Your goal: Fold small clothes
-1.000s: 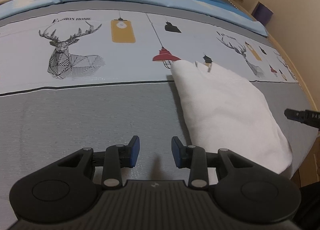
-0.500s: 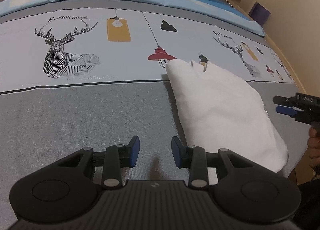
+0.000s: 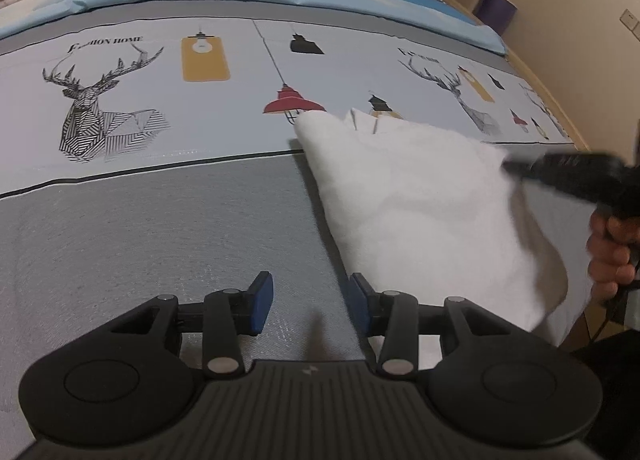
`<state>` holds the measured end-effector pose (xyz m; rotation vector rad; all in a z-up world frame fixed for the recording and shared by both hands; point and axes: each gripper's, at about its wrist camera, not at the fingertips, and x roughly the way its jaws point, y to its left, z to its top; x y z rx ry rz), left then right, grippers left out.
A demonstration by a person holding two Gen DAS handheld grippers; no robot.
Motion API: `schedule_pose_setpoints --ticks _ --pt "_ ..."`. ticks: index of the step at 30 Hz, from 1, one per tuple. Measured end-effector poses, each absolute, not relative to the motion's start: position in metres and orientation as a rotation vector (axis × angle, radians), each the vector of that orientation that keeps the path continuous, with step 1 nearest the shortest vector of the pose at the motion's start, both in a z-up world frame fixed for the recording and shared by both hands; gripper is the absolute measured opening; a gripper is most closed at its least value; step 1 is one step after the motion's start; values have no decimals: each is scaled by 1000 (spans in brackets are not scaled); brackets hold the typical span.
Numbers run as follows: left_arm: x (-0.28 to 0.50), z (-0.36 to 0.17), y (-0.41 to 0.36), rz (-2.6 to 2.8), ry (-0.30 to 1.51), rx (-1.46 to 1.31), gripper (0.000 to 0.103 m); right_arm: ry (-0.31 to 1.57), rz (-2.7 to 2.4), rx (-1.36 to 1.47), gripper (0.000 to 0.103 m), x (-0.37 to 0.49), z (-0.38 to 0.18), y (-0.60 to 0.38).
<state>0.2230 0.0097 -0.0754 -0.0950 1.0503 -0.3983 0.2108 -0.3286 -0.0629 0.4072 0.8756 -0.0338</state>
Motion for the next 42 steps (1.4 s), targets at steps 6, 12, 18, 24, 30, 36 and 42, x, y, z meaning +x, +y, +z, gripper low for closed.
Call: schedule_pose_setpoints --ticks 6,12,18,24,30,36,42 --pt "224 -75 3 -423 1048 -89 47 813 -149 265 7 203 -53 -336" --pt "223 -75 -1 -457 1052 -107 47 864 -82 303 38 186 -51 -352" --pt "224 -78 -6 -494 1079 -181 56 1012 151 386 41 166 -56 -361" --pt "223 -90 -32 -578 1141 -175 59 1179 120 195 37 151 -81 -356" --pt "215 -122 -68 -565 1279 129 59 1100 100 237 36 146 -70 -367" --pt "242 -103 -44 -472 1174 -132 69 932 54 412 53 157 -51 -379" --pt "258 -109 -44 -396 1182 -219 69 1034 35 382 53 185 -73 -362"
